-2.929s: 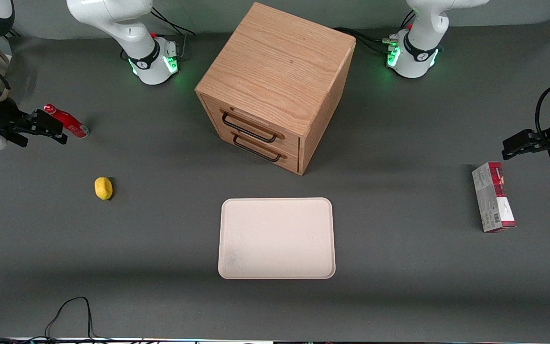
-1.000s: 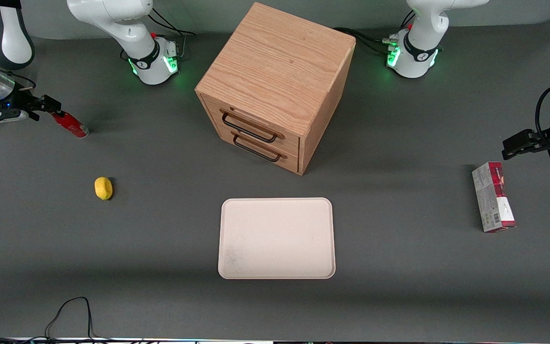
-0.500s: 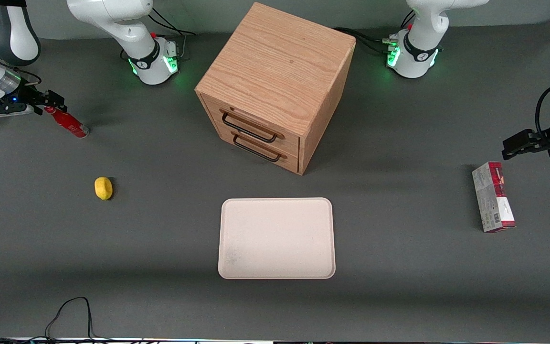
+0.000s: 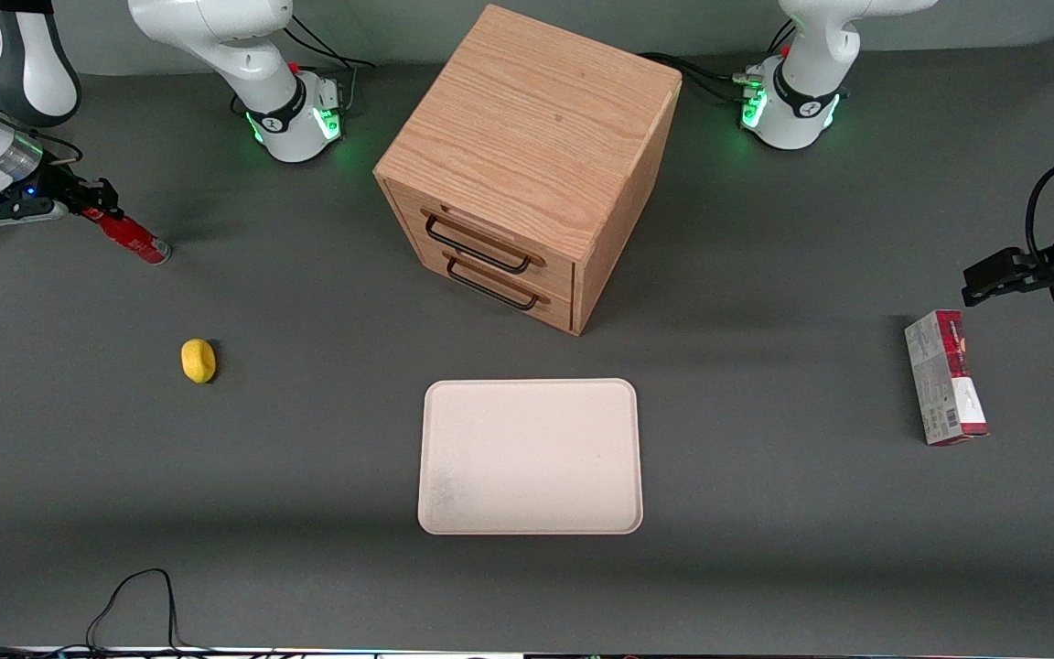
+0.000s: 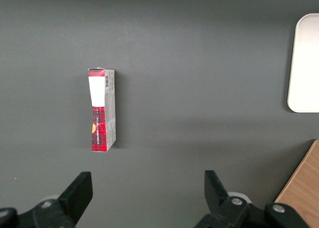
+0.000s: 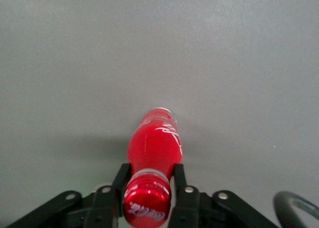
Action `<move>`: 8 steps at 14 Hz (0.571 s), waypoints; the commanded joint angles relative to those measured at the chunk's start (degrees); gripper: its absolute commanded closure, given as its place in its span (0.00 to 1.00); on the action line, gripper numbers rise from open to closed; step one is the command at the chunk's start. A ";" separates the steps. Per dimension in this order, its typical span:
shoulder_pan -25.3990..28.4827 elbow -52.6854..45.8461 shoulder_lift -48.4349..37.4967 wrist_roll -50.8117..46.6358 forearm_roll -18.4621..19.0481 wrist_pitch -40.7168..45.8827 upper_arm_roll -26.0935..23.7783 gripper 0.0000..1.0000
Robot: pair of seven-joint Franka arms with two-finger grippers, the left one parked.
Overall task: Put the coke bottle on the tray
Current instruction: 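Carry the bottle with the right gripper past the yellow object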
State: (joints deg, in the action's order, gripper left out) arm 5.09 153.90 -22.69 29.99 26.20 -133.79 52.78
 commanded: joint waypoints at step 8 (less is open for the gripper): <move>1.24 -6.31 0.71 -8.00 -0.35 3.68 -8.20 1.00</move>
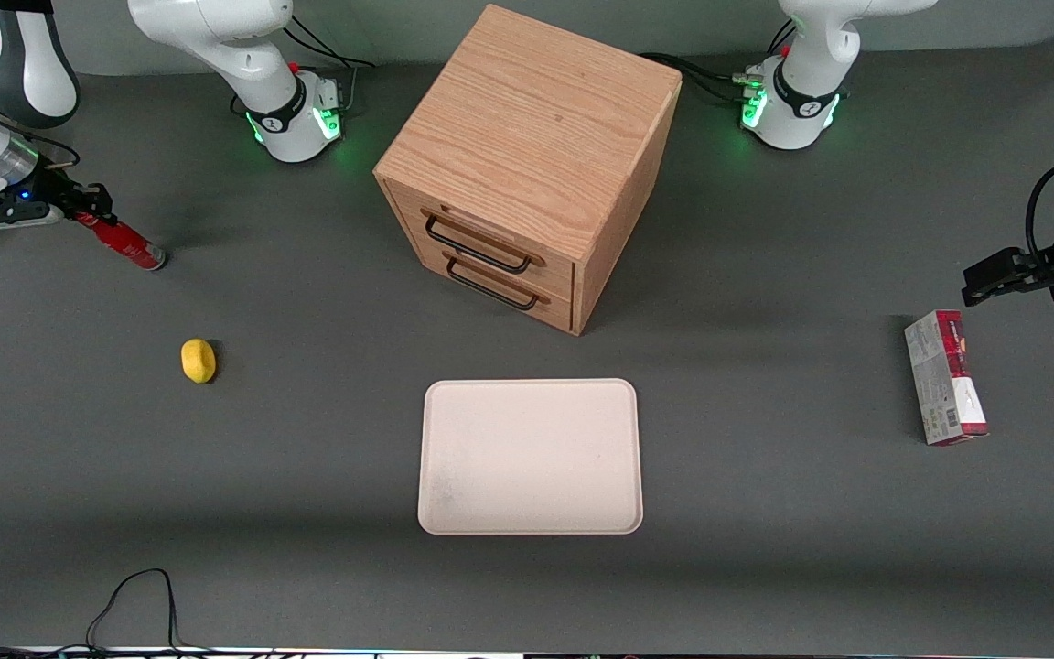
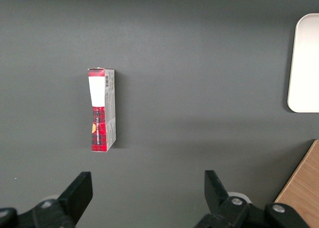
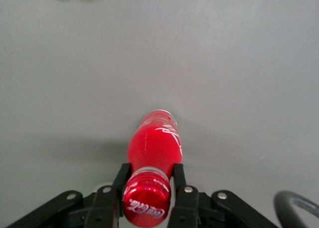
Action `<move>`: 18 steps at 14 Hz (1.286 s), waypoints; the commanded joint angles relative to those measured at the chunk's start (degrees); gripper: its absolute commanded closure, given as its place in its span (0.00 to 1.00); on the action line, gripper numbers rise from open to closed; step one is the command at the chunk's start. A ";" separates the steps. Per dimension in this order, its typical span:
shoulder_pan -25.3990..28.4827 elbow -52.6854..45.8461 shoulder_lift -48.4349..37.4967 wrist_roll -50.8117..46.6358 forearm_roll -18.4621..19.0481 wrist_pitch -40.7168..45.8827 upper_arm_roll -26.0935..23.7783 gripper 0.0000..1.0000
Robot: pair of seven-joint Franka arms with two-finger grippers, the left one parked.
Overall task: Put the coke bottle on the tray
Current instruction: 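Carry the bottle with the right gripper past the yellow object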
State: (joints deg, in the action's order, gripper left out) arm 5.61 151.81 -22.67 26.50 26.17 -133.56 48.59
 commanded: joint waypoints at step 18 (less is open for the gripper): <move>-0.42 -85.85 42.33 -48.70 -27.58 45.15 -52.61 1.00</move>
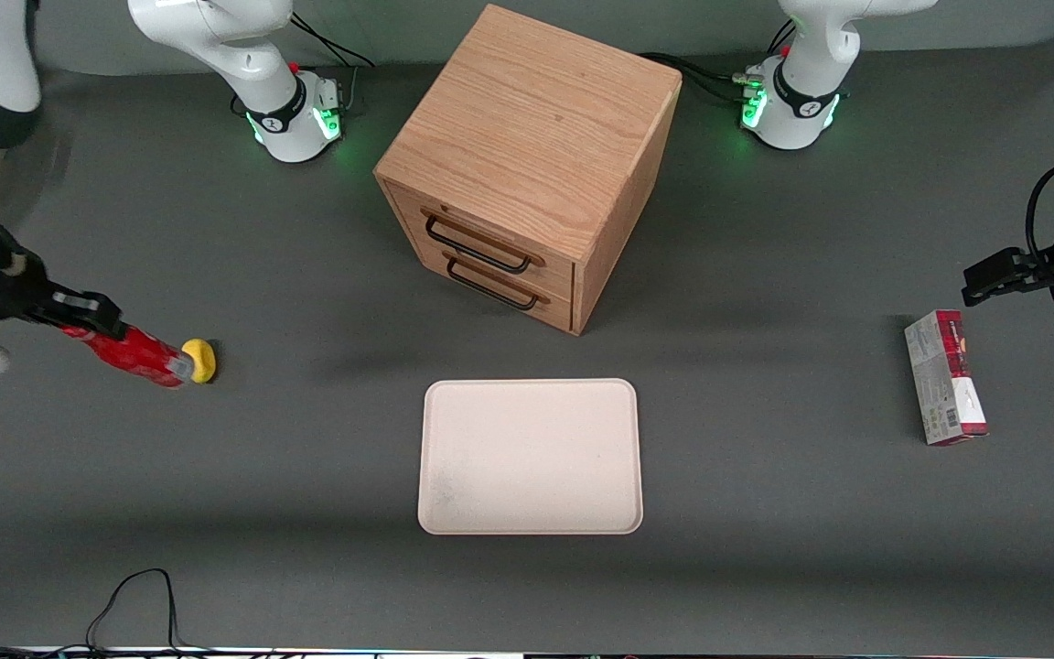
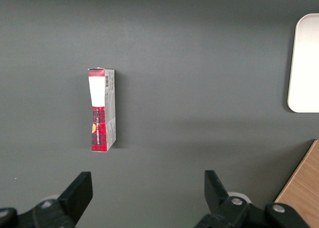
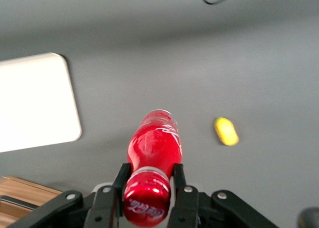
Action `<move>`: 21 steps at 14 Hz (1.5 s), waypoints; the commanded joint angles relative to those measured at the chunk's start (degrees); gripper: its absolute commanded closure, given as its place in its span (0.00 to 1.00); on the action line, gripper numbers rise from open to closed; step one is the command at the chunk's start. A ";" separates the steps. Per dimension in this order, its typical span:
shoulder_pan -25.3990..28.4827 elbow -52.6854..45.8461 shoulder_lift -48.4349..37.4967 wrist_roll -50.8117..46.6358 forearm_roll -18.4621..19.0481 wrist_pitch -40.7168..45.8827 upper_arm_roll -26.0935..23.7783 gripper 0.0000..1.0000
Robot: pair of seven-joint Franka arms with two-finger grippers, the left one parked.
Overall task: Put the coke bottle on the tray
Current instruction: 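Move the held bottle over the cream tray and lower it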
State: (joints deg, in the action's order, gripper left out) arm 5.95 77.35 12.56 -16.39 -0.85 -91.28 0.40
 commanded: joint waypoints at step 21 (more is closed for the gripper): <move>2.84 -19.51 41.31 -21.67 23.79 -27.11 -28.44 1.00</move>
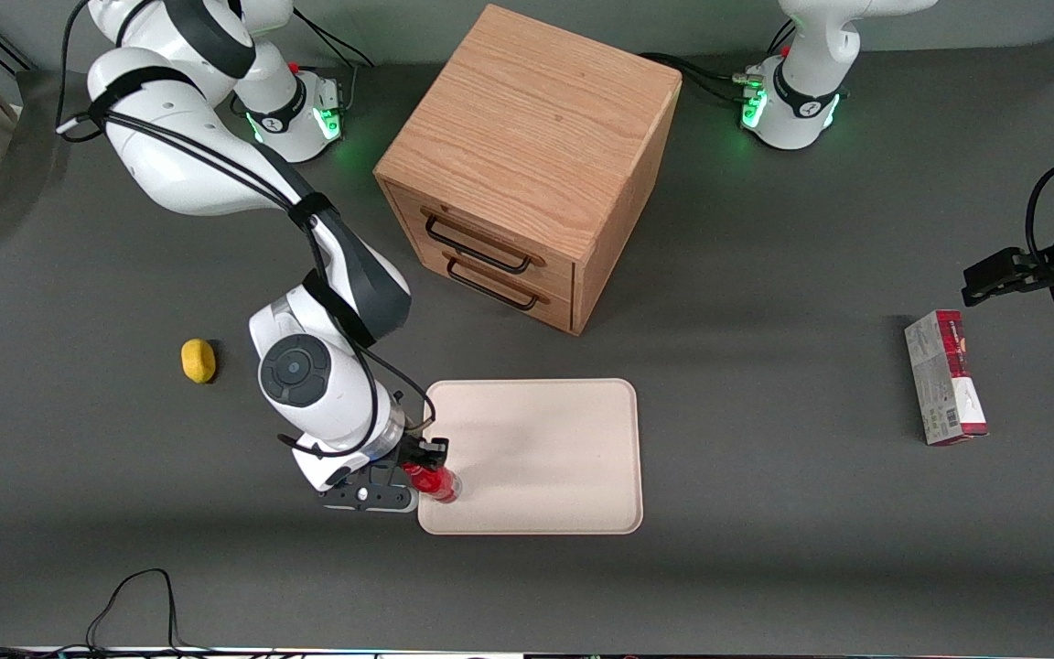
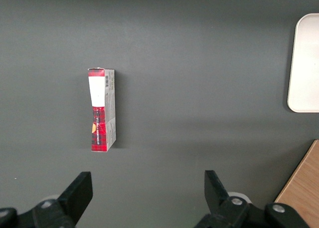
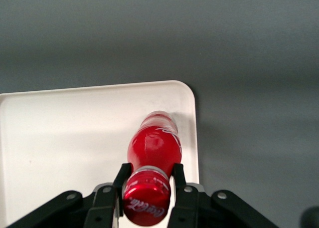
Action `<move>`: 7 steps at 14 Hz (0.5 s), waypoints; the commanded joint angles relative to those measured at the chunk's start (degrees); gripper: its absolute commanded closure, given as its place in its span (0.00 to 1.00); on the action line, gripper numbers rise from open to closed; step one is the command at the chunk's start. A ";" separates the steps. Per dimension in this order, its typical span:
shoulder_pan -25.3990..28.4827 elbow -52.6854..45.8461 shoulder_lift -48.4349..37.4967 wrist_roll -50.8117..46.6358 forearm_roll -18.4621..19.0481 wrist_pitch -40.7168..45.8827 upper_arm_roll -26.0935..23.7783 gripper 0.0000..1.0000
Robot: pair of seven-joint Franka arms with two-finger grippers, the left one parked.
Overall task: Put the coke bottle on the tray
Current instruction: 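Move the held bottle over the cream tray and lower it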
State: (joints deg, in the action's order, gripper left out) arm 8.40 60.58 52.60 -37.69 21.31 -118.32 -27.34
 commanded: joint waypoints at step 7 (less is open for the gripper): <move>0.48 -1.08 2.34 -1.33 4.88 -4.81 -0.34 0.00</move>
State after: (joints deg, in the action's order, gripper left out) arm 8.45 60.56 54.16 -37.70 23.90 -121.51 -27.35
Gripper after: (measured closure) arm 0.374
